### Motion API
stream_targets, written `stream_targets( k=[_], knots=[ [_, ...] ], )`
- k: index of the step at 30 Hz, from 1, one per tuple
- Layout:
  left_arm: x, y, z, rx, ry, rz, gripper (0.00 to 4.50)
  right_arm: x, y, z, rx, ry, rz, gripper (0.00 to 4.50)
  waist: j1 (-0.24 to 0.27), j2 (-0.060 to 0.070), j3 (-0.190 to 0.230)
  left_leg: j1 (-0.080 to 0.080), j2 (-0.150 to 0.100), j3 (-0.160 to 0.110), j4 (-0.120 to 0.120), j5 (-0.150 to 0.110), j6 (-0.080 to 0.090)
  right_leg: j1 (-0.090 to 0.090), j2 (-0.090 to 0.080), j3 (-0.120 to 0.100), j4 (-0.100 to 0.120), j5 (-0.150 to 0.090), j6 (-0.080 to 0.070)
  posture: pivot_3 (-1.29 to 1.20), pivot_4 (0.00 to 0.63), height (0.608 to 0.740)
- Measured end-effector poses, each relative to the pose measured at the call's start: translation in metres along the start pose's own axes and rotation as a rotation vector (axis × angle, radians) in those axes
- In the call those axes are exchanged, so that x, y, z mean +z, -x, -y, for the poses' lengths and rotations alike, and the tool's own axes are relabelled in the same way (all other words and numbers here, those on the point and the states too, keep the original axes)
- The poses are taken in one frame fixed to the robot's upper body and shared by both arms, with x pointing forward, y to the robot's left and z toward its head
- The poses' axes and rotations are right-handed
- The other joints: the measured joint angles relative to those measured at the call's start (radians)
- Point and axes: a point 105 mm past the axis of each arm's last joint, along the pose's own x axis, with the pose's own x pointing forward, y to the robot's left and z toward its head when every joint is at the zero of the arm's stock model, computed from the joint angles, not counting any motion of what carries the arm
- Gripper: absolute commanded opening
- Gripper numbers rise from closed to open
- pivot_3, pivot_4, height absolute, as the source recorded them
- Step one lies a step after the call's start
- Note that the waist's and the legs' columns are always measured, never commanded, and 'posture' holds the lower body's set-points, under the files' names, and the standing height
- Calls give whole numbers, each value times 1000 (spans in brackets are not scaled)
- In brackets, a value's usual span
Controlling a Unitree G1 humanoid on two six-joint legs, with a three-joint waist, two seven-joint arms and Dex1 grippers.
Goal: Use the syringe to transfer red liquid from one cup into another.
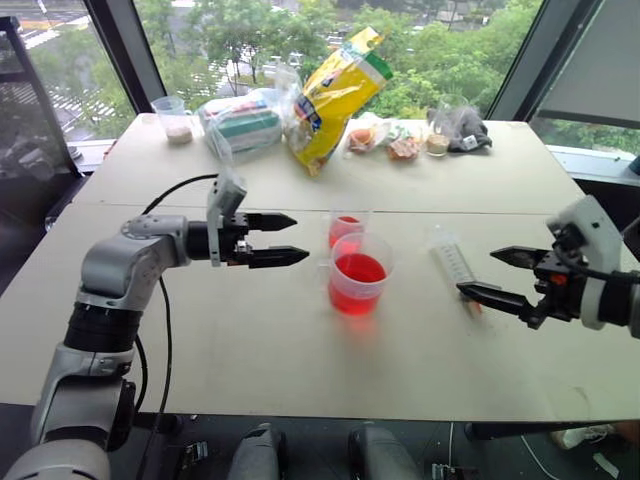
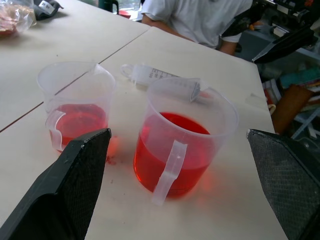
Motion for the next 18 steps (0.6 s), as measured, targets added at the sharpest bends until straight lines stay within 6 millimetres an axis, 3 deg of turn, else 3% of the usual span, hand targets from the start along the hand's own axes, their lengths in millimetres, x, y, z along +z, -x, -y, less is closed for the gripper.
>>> stream_targets(
  k=[4, 18],
  knots=[
    [-8, 1, 1, 3, 20, -4, 4500, -1, 0, 7, -18, 5, -7, 4464, 1, 0, 0, 0, 0, 0, 1, 0, 0, 0, 0, 0, 0, 0, 0, 0, 150, 740],
    [-5, -1, 4, 27, 10, 14, 4500, -2, -7, 16, -19, -2, -28, 4464, 1, 0, 0, 0, 0, 0, 1, 0, 0, 0, 0, 0, 0, 0, 0, 0, 150, 740]
  ],
)
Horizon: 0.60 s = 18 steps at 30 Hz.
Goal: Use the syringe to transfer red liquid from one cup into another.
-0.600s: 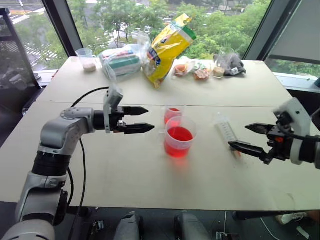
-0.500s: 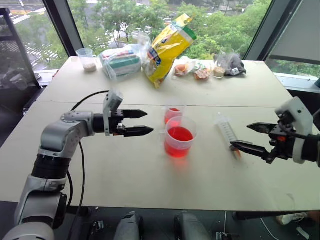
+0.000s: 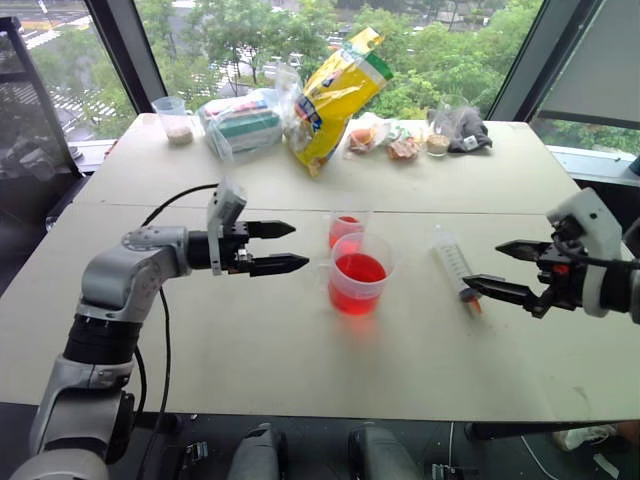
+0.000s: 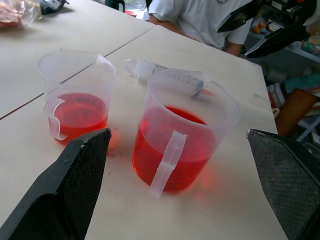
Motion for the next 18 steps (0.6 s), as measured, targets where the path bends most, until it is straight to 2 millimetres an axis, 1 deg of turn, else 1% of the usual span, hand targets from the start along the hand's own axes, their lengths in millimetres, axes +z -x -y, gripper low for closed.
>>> stream_targets(
  k=[3, 8, 11, 13, 14, 16, 18],
  knots=[
    [2, -2, 3, -4, -14, 2, 4500, 3, -1, 2, -8, 2, 7, 4464, 0, 0, 0, 0, 0, 0, 0, 0, 0, 0, 0, 0, 0, 0, 0, 0, 150, 740],
    [2, -1, 3, 1, -15, 2, 4500, 7, -9, 9, -19, -10, 2, 4464, -2, 0, 0, 0, 0, 0, 0, 0, 0, 0, 0, 0, 0, 0, 0, 0, 150, 740],
    [2, -5, 4, -5, -11, 11, 4500, 20, -18, 25, -72, -26, 11, 4464, -5, 0, 0, 1, 0, 1, 0, 0, 0, 0, 0, 1, 0, -1, -1, 0, 150, 740],
    [2, -7, 5, -11, -8, 18, 4500, 25, -28, 36, -97, -72, -13, 4464, -5, 0, 0, 1, 0, 2, 1, 0, 0, 0, 0, 1, 0, -2, -3, 0, 150, 740],
    [2, -11, 7, -22, -9, 23, 4500, 23, -35, 40, -104, -102, -38, 4464, -4, 0, 0, 1, 0, 1, 1, 0, 0, 0, 0, 1, 0, -2, -3, 0, 150, 740],
    [2, -12, 7, -27, -9, 25, 4500, 17, -49, 45, -95, -154, -93, 4464, -2, 0, 0, 0, 0, 1, 0, 0, 0, -1, 0, 1, 0, -1, -2, 0, 150, 740],
    [3, -13, 7, -31, -10, 30, 4500, 6, -64, 50, -101, -195, -175, 4464, -1, 0, 0, 0, 0, 2, -1, 0, 0, -2, 0, 1, 0, 0, 0, 0, 150, 740]
  ],
)
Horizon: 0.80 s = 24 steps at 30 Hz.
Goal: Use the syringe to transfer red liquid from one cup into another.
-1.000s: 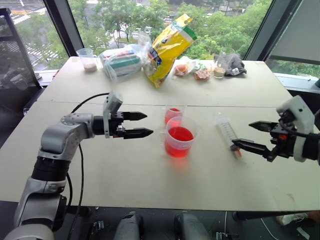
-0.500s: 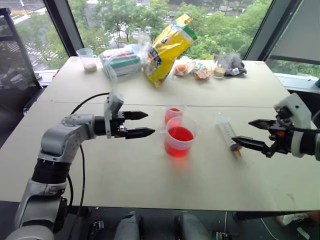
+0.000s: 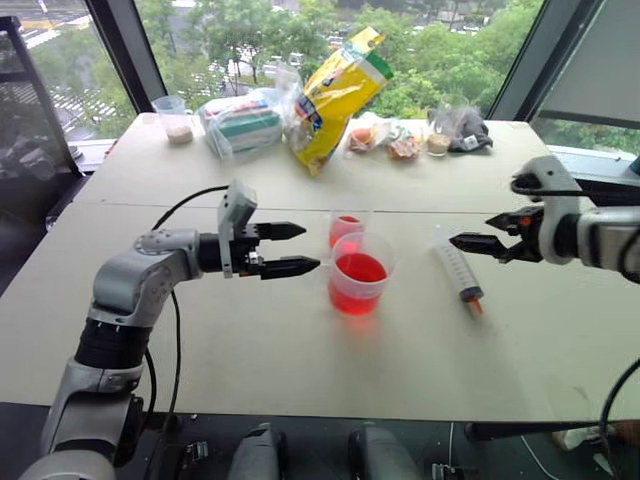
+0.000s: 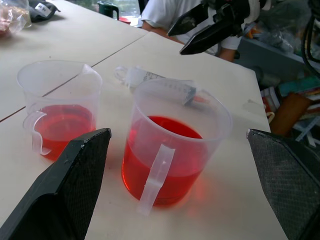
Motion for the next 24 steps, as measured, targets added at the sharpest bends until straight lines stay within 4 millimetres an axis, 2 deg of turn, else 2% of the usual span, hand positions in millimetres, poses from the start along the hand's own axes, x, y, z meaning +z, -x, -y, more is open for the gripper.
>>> stream_targets(
  k=[3, 7, 13, 17, 20, 22, 24],
  knots=[
    [0, -6, 2, -20, 0, 7, 4500, -14, -24, 12, -30, -56, -118, 4464, 2, 0, 0, -1, 0, 1, 0, 0, 0, 0, 0, 0, 0, 0, 0, 0, 150, 740],
    [-1, -9, 3, -18, 5, 11, 4500, -28, -46, 23, -54, -84, -209, 4464, 0, 0, 0, -1, 0, 2, 0, 0, 1, -1, -1, 0, -1, 0, 1, 0, 150, 740],
    [-13, -6, 6, 16, 25, 3, 4500, -23, -67, 25, -46, -78, -234, 4464, -5, 0, 0, 0, 0, 1, 0, 0, 1, -1, 0, 0, 1, 0, 1, 0, 150, 740],
    [-9, -4, 9, 26, 10, 15, 4500, -26, -80, 22, -29, -47, -272, 4464, -1, 0, 0, 0, 0, 2, 0, 0, 1, 0, 0, 0, 1, 0, 1, 0, 150, 740],
    [-8, -2, 9, 41, 9, 17, 4500, -27, -82, 21, -24, -21, -288, 4464, -1, 0, 0, 0, 0, 2, 0, 0, 1, 0, -1, 0, 0, 0, 1, 0, 150, 740],
    [-8, 0, 9, 48, 13, 12, 4500, -27, -82, 19, -20, -14, -296, 3941, -2, 0, 0, 0, 0, 1, 0, 0, 1, 0, -1, 0, 1, 0, 1, 0, 150, 740],
    [-7, 2, 9, 54, 13, 18, 4500, -28, -82, 18, -17, -10, -305, 3112, -2, 0, 0, 0, 0, 1, 0, 0, 1, 0, 0, -1, 1, 0, 1, 0, 150, 740]
  ],
)
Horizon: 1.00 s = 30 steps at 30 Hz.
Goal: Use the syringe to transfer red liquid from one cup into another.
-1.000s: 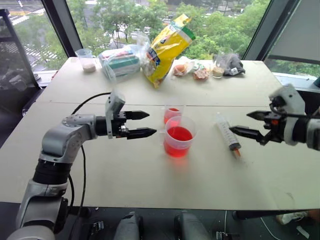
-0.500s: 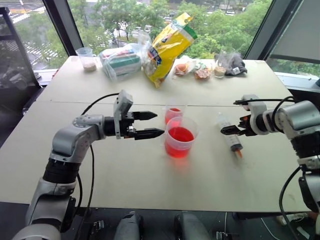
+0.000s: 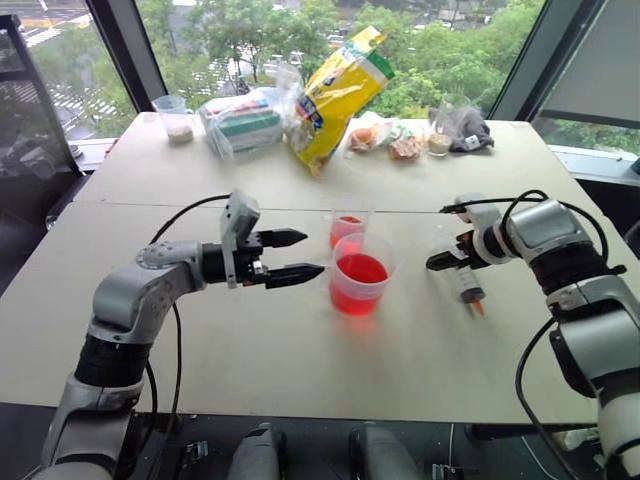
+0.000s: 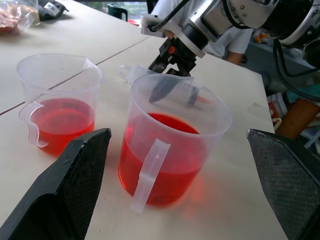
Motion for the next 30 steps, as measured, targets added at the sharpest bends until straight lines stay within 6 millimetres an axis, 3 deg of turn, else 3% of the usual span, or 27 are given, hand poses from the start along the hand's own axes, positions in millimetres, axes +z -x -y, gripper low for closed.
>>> stream_targets(
  k=[3, 4, 13, 15, 19, 21, 25, 28, 30],
  knots=[
    [2, 2, -1, 8, -5, 6, 4500, 0, 0, -5, 11, -4, -3, 1571, -1, 0, 0, 0, 0, 0, 0, 0, 0, 0, 0, 0, 0, 0, 0, 0, 150, 740],
    [2, 2, -1, 8, -5, 6, 4500, 0, 0, -6, 15, -10, -3, 1410, -2, 0, 0, 1, 0, 0, 0, 0, 0, 0, 0, 0, 0, 0, 0, 0, 150, 740],
    [14, 3, -10, 6, -26, 2, 4500, -4, 14, -11, -15, -94, 82, 1410, 2, 0, 0, 0, 0, 0, 0, 0, 0, 0, 0, 0, 0, 0, 0, 0, 150, 740],
    [17, 5, -11, -3, -31, -2, 4500, 9, 30, -12, -33, -95, 196, 1410, 2, 0, 0, -1, 0, 0, 0, 0, 0, 0, 0, 0, 0, 0, 0, 0, 150, 740],
    [24, 7, -16, -20, -30, -1, 4500, 52, 88, -26, -29, -34, 579, 1410, 1, 0, 0, 0, 0, -1, -1, 0, 0, -1, 1, -1, 0, 0, 0, 0, 150, 740],
    [31, 5, -19, -30, -42, 4, 4500, 72, 122, -46, 15, 39, 810, 1410, 2, 0, 0, 0, 0, -1, -1, 0, 0, 0, 1, -1, 1, 0, 0, 0, 150, 740],
    [41, -1, -25, -55, -68, 12, 4500, 87, 173, -87, 90, 203, 1193, 1410, 2, 0, 0, 0, 0, -1, 0, 0, 0, 1, 1, -1, 0, 0, 0, 0, 150, 740],
    [43, -4, -25, -86, -65, 17, 4500, 86, 190, -117, 169, 247, 1350, 1410, 1, 0, 0, 0, 0, -1, 0, 0, 0, 1, 1, -1, 0, 0, 0, 0, 150, 740],
    [46, -9, -27, -98, -73, 9, 4500, 81, 185, -128, 202, 240, 1391, 1410, 1, 0, 0, 0, 0, 0, 0, 0, 0, 1, 1, -1, 0, 0, 0, 0, 150, 740]
  ],
)
